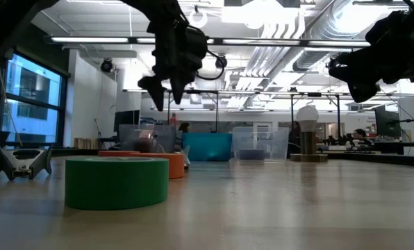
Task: Pick and place Stapler, Stapler remover, tape
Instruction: Put the red tape into the transparent bin
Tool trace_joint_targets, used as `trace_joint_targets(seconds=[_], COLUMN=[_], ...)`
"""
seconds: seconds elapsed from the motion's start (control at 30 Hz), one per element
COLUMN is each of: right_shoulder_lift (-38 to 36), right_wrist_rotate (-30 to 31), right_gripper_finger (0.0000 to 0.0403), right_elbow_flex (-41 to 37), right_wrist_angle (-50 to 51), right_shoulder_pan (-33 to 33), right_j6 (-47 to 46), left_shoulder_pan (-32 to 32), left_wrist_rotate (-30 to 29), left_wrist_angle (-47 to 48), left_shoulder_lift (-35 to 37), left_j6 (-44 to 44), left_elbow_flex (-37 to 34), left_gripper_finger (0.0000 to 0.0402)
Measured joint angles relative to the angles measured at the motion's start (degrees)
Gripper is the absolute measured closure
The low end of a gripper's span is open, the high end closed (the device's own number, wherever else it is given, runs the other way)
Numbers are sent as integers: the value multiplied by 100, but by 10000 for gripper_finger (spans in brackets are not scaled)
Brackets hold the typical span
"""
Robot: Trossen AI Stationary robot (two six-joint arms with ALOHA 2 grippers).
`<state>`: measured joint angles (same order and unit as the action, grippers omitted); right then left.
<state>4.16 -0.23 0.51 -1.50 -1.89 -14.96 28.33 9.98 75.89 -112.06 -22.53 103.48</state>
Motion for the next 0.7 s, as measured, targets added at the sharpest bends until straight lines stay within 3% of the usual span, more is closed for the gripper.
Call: trace_joint_targets(seconds=[0.53, 0.7], right_shoulder_lift=[-1, -2], right_wrist_rotate=[-15, -15], right_gripper_finger=[249, 249], right_elbow_flex=[0, 0], right_wrist_angle=[0, 0], right_shoulder_pan=[2, 1], right_j6=[0, 0], left_shoulder_pan=[-357, -484], left_wrist_rotate=[-494, -579], left_wrist_angle=[1246, 1170], left_shoulder_lift=[475, 686], left_j6=[-507, -625], left_elbow_flex=[-7, -267], left_gripper_finger=[133, 133])
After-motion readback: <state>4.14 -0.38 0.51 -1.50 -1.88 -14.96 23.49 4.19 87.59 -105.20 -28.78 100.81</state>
